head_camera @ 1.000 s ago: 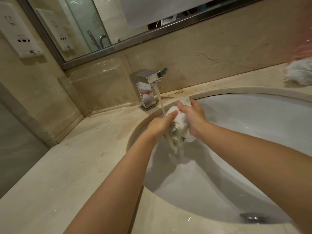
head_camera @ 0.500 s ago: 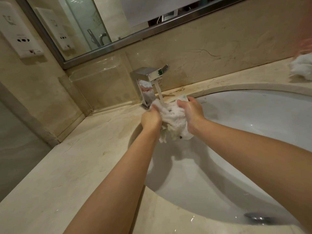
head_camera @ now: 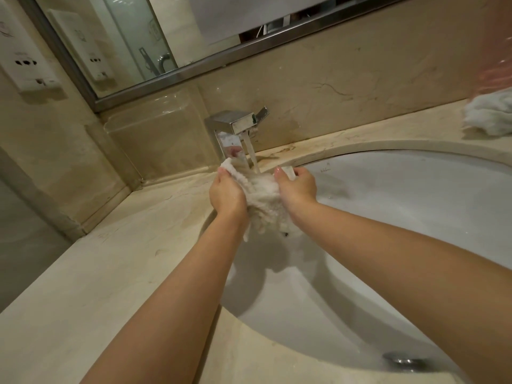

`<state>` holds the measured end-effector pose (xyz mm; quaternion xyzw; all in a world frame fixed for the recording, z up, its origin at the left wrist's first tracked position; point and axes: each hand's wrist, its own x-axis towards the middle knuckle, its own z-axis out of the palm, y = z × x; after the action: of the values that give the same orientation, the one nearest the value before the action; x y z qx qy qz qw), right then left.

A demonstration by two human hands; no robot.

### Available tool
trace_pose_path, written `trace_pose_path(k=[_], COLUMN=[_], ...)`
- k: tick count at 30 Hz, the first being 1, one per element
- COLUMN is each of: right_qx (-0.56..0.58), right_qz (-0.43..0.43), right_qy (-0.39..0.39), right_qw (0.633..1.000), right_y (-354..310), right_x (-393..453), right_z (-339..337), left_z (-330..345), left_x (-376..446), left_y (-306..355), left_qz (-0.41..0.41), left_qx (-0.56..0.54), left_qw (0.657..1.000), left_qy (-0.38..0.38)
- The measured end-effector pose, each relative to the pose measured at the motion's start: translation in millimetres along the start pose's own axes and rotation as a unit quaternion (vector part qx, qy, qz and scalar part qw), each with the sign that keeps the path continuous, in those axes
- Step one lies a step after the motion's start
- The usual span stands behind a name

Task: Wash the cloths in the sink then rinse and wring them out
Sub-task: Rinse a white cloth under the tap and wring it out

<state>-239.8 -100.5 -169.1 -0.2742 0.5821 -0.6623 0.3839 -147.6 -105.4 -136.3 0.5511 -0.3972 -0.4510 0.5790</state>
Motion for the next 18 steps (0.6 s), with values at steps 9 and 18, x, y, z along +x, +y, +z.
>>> trace_pose_path(k=[9,18], right_qx=[-0.031,-0.125], right_qz=[-0.02,-0.079], right_qy=[-0.198,-0.28], right_qw=[0.98,0.949], right_y=[-12.0,-7.6], right_x=[-8.3,-17.3], right_z=[-5.9,-7.4], left_z=[-2.8,-5.6], left_x=[1.5,0.8], left_y=[5.7,8.0], left_qz=[-0.034,-0.082], left_qx=[-0.052,-0.06], left_qw=[0.998,0.995], left_qy=[0.009,0.0])
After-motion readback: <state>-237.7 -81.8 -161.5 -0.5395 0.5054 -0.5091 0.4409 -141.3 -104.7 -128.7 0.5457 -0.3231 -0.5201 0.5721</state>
